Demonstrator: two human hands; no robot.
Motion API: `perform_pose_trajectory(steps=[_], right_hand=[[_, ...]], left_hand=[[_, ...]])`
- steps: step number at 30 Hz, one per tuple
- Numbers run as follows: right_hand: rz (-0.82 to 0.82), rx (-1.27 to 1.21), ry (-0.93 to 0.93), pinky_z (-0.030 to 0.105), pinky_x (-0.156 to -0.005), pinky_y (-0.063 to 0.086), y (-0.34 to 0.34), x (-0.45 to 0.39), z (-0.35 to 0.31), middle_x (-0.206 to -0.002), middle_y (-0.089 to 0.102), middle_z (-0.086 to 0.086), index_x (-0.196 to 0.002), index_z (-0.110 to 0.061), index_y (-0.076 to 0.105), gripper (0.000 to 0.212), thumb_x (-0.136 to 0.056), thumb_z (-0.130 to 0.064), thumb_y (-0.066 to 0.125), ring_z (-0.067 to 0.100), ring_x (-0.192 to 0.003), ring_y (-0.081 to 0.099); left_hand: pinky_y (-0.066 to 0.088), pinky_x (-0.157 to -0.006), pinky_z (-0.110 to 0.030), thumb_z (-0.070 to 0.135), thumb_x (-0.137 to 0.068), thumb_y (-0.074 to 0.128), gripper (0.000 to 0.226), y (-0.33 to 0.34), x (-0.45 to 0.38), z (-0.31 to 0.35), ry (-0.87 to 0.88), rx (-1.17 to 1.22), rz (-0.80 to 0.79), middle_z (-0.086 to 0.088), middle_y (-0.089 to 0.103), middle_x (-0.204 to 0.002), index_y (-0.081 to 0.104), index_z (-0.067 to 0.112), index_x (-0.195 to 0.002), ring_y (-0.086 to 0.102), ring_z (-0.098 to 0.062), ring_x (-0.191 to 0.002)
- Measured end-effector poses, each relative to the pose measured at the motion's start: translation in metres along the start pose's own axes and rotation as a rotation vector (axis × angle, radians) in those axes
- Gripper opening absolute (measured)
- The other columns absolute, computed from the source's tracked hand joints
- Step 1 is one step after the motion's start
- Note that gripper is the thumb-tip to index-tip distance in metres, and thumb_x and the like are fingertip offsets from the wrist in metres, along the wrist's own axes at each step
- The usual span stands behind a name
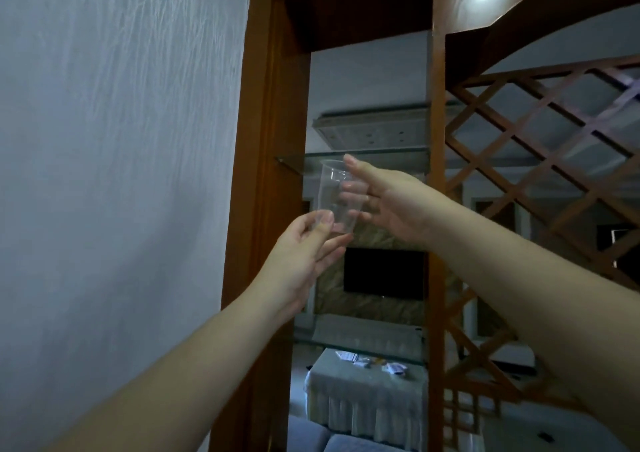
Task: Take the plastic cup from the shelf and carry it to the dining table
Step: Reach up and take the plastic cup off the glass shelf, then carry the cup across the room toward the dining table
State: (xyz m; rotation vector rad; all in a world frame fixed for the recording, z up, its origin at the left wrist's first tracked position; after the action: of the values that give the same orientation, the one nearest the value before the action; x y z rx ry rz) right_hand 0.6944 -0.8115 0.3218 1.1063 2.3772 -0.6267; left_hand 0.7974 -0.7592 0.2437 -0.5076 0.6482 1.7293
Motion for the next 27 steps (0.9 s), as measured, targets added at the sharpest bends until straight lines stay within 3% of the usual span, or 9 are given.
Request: perform_pose_trajectory(steps=[4, 8, 15, 18, 20, 23, 27], right_hand=[[-0.039, 0.01, -0.021, 0.043, -0.103, 0.045, -0.017, 0.024, 0.02, -0.122, 0.062, 0.001, -0.125, -0.019, 0.056, 0.053, -0.083, -0.05, 0.067, 0.017, -0.115, 0.059], [-0.046, 0.047, -0.02, 0.037, -0.1, 0.047, -0.048, 0.055, 0.038, -0.127, 0.06, -0.002, -0.138, -0.017, 0.047, 0.068, -0.083, -0.051, 0.066, 0.014, -0.118, 0.057], [-0.1, 0.089, 0.036, 0.037, -0.101, 0.047, -0.103, 0.12, 0.083, -0.132, 0.058, -0.003, -0.14, -0.023, 0.045, 0.074, -0.077, -0.052, 0.072, 0.011, -0.116, 0.058], [-0.133, 0.17, 0.026, 0.029, -0.095, 0.046, -0.108, 0.154, 0.108, -0.125, 0.057, -0.014, -0.143, -0.028, 0.041, 0.075, -0.078, -0.054, 0.07, 0.006, -0.115, 0.056], [-0.143, 0.198, 0.027, 0.024, -0.088, 0.046, -0.104, 0.175, 0.126, -0.119, 0.057, -0.02, -0.143, -0.029, 0.039, 0.079, -0.075, -0.056, 0.069, -0.001, -0.113, 0.055], [-0.163, 0.136, 0.068, 0.036, -0.095, 0.05, -0.093, 0.203, 0.151, -0.125, 0.058, -0.017, -0.142, -0.029, 0.04, 0.091, -0.063, -0.064, 0.069, 0.001, -0.116, 0.056], [-0.196, 0.081, 0.106, 0.028, -0.088, 0.049, -0.071, 0.236, 0.165, -0.131, 0.055, -0.016, -0.142, -0.034, 0.035, 0.079, -0.075, -0.055, 0.07, 0.005, -0.12, 0.053]], left_hand=[[0.052, -0.096, -0.031, 0.031, -0.095, 0.055, 0.048, 0.025, 0.019, -0.023, -0.049, 0.065, 0.006, -0.01, 0.067, -0.124, 0.046, 0.013, -0.138, 0.068, -0.019, -0.111], [0.051, -0.097, -0.037, 0.035, -0.093, 0.052, 0.046, 0.061, 0.041, -0.052, -0.128, 0.193, 0.04, -0.014, 0.067, -0.124, 0.051, 0.013, -0.133, 0.069, -0.024, -0.11], [0.061, -0.081, -0.035, 0.045, -0.1, 0.037, 0.048, 0.123, 0.089, -0.121, -0.346, 0.322, 0.19, -0.017, 0.075, -0.108, 0.059, 0.01, -0.124, 0.071, -0.029, -0.104], [0.061, -0.074, -0.032, 0.042, -0.101, 0.038, 0.046, 0.141, 0.122, -0.153, -0.452, 0.332, 0.252, -0.023, 0.073, -0.111, 0.058, 0.007, -0.123, 0.071, -0.033, -0.104], [0.061, -0.077, -0.032, 0.041, -0.1, 0.04, 0.046, 0.145, 0.147, -0.166, -0.507, 0.305, 0.295, -0.025, 0.069, -0.117, 0.058, 0.006, -0.123, 0.07, -0.035, -0.106], [0.055, -0.092, -0.038, 0.041, -0.089, 0.053, 0.05, 0.142, 0.18, -0.174, -0.544, 0.25, 0.331, -0.024, 0.068, -0.12, 0.058, 0.007, -0.125, 0.07, -0.034, -0.106], [0.052, -0.096, -0.042, 0.038, -0.098, 0.048, 0.042, 0.131, 0.223, -0.18, -0.595, 0.263, 0.394, -0.024, 0.069, -0.12, 0.058, 0.009, -0.127, 0.069, -0.035, -0.108]])
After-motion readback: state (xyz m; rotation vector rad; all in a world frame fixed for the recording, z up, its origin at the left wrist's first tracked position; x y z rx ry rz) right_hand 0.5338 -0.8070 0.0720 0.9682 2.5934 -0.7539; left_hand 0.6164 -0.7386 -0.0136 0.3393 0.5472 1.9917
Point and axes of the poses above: each hand's wrist, its own x-axis away from the middle knuckle, its own y-axis out of the palm, z = x × y, the point moved 10 cm from there along -x, towards the middle knuckle
